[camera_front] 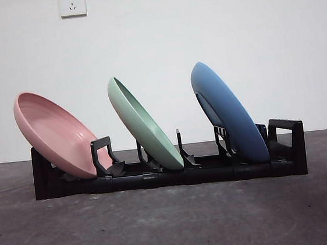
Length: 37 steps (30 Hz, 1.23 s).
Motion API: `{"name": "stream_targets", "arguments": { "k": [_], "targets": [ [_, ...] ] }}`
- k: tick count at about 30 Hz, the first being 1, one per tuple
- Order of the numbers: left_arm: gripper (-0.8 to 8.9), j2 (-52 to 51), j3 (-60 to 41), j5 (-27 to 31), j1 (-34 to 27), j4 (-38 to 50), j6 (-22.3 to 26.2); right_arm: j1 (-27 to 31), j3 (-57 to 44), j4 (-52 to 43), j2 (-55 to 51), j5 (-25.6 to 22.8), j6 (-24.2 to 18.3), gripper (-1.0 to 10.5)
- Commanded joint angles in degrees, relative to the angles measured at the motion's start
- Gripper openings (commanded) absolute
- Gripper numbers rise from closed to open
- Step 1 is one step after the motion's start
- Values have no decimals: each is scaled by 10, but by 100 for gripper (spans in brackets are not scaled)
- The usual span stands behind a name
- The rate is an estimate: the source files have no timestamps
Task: Place the plate
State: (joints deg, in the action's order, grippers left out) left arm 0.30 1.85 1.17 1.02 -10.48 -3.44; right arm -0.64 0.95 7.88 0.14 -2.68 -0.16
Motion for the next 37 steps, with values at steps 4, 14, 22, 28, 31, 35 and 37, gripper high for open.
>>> {"name": "stream_targets", "arguments": {
  "k": [4,14,22,28,31,35,37],
  "targets": [
    [8,-1,-10,-1,0,26,-96,0,-2,-41,1,43,59,20],
    [7,-1,-10,-2,0,180,-115,0,-2,-171,1,88,73,20],
    [9,4,39,-22,0,166,-214,0,56,-108,4,87,192,14],
    [10,62,165,-52,0,10,-207,0,184,90,80,125,209,14],
    [11,113,235,-85,0,-66,-193,0,255,166,139,153,200,14],
    [11,186,323,-116,1,-149,-151,0,341,242,217,186,157,14],
    [11,226,366,-127,2,-183,-125,-1,384,271,255,203,128,14]
  ]
}}
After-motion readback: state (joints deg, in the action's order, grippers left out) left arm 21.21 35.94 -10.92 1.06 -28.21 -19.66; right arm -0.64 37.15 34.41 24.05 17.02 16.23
